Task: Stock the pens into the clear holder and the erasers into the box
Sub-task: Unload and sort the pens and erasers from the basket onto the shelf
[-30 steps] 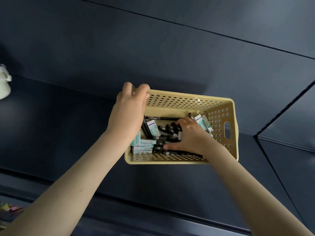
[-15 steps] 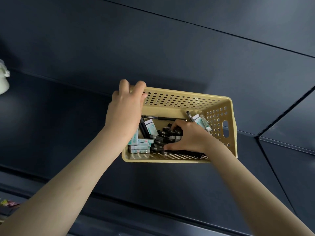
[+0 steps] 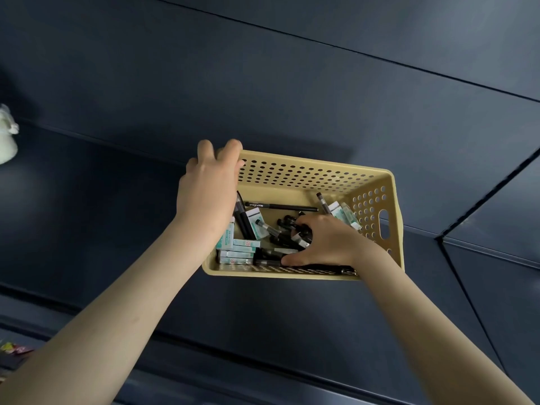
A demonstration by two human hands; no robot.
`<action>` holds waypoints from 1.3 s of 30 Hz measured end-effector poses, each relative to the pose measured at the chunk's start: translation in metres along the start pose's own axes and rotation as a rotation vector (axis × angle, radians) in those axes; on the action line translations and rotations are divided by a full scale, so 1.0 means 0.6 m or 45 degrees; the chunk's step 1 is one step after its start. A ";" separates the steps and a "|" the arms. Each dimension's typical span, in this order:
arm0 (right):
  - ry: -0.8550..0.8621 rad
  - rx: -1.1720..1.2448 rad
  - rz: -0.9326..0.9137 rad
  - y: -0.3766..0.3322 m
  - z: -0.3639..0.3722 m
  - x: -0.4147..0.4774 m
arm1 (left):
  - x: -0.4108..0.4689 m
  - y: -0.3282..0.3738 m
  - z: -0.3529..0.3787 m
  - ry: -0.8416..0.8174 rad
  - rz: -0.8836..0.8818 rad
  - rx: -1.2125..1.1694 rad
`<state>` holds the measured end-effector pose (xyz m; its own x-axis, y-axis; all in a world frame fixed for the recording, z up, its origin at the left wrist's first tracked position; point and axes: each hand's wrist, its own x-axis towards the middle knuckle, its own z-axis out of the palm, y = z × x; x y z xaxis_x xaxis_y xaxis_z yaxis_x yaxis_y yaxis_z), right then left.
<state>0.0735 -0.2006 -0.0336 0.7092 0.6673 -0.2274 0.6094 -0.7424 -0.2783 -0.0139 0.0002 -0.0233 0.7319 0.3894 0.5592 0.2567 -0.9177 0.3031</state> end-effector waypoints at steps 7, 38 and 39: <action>-0.082 0.033 -0.014 -0.003 -0.009 -0.009 | -0.002 0.003 -0.002 0.005 -0.013 0.016; -0.046 0.512 -0.096 0.013 -0.017 -0.017 | -0.012 0.008 -0.006 0.029 -0.018 0.040; -0.015 0.551 -0.117 0.014 -0.018 -0.016 | -0.012 0.007 -0.006 0.029 -0.017 0.039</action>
<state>0.0755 -0.2137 -0.0237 0.6533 0.7319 -0.1935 0.4635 -0.5888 -0.6622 -0.0203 -0.0065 -0.0232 0.7135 0.4032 0.5730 0.2859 -0.9142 0.2872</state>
